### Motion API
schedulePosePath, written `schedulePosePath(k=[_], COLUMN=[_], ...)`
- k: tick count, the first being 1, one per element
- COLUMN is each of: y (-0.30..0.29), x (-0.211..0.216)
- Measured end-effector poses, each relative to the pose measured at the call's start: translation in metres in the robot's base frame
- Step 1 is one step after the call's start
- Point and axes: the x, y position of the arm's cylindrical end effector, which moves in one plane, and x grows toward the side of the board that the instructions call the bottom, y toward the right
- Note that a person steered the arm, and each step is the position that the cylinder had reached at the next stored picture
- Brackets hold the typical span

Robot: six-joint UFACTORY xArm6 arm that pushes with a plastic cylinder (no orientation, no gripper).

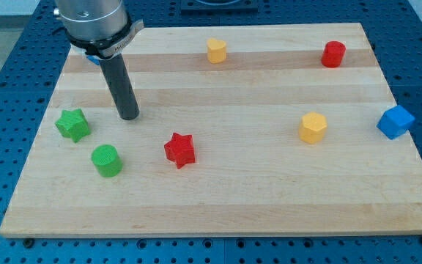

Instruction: Move red star towards bottom center

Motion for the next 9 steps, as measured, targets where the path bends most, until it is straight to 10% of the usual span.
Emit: schedulePosePath(k=[9], y=[0.076], x=[0.092])
